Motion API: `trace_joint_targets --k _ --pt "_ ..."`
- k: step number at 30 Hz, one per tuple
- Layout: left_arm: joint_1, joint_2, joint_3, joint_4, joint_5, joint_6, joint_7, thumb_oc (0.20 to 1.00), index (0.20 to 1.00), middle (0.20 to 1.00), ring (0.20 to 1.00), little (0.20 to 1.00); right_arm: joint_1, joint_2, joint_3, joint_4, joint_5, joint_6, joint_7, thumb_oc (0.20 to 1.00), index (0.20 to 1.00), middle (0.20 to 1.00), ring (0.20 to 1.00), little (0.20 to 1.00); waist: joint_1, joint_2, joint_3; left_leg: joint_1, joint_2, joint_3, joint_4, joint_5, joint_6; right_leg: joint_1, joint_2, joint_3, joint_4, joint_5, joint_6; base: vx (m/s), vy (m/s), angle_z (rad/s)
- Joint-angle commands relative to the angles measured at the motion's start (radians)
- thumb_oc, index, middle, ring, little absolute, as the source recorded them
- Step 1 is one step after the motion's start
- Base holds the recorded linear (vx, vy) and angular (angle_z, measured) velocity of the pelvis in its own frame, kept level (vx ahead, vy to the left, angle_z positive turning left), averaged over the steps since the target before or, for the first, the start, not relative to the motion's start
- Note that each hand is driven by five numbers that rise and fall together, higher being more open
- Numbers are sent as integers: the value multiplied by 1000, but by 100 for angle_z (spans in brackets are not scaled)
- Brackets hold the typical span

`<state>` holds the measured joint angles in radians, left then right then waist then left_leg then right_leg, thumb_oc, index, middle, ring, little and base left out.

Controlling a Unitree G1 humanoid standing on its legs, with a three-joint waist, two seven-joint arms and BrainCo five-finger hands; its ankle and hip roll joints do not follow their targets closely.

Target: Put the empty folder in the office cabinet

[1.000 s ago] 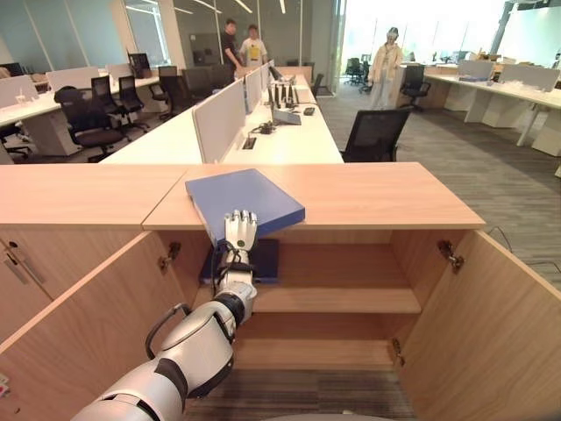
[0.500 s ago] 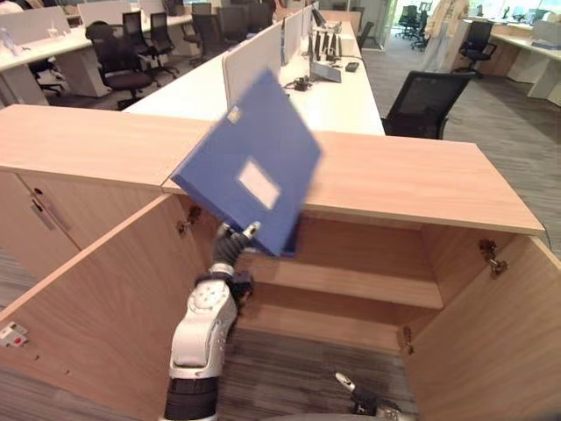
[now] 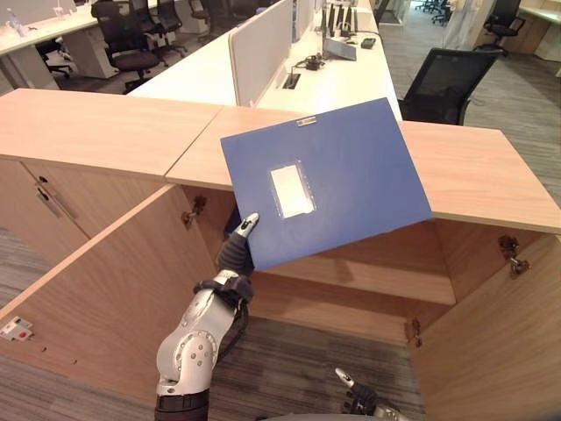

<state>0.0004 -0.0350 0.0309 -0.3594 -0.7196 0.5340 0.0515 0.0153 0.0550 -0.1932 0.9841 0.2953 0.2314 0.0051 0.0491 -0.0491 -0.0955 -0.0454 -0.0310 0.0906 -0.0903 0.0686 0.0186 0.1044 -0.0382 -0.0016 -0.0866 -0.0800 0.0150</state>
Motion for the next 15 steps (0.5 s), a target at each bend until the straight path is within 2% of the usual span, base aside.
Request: trace_joint_targets --k 1,3,5,8,9,10,14,15 --pt "-28 -108 -7 -31 -100 -81 -55 200 200 200 200 200 -49 40 -21 -13 47 -1 50 1000 1000 1000 1000 1000 23 14 -56 79 23 -37 3 -138 -15 -91 31 -9 -1 68 -32 0 0 0" --pt "-24 -106 -11 -24 -96 -79 -54 200 200 200 200 200 -51 44 -19 -40 52 3 57 1000 1000 1000 1000 1000 21 14 -54 78 23 -36 3 -138 -15 -92 31 -9 -1 69 -32 0 0 0" --pt "-8 -57 -18 -13 -60 -62 -66 200 200 200 200 200 -48 36 -10 -129 53 14 83 1000 1000 1000 1000 1000 19 16 -50 78 22 -37 3 -139 -15 -93 30 -10 -1 69 -32 0 0 0" --pt "-2 60 -17 -16 -24 -21 -134 200 200 200 200 200 -39 10 -20 -216 61 16 102 1000 1000 1000 1000 1000 17 22 -50 78 22 -37 3 -139 -15 -94 28 -10 -1 68 -31 0 0 0" --pt "-1 65 -16 -17 -22 -19 -141 200 200 200 200 200 -35 15 -19 -223 63 20 101 1000 1000 1000 1000 1000 17 18 -50 78 22 -37 3 -140 -15 -94 29 -10 -1 68 -31 0 0 0" --pt "-10 143 -4 -32 -27 -3 -210 200 200 200 200 200 -32 -9 -40 -291 83 25 116 1000 1000 1000 1000 1000 17 22 -50 79 22 -37 3 -142 -14 -96 29 -10 -1 66 -30 0 0 0" --pt "-44 270 1 -39 -51 28 -356 200 200 200 200 200 -33 -73 -90 -438 139 38 131 1000 1000 1000 1000 1000 12 22 -56 80 22 -35 3 -147 -13 -97 27 -10 -1 60 -29 0 0 0" --pt "-50 341 -1 -30 -35 47 -397 200 200 200 200 200 -36 -125 -115 -534 174 47 124 1000 1000 1000 1000 1000 8 24 -57 81 21 -35 3 -148 -12 -96 27 -10 -1 59 -29 0 0 0"
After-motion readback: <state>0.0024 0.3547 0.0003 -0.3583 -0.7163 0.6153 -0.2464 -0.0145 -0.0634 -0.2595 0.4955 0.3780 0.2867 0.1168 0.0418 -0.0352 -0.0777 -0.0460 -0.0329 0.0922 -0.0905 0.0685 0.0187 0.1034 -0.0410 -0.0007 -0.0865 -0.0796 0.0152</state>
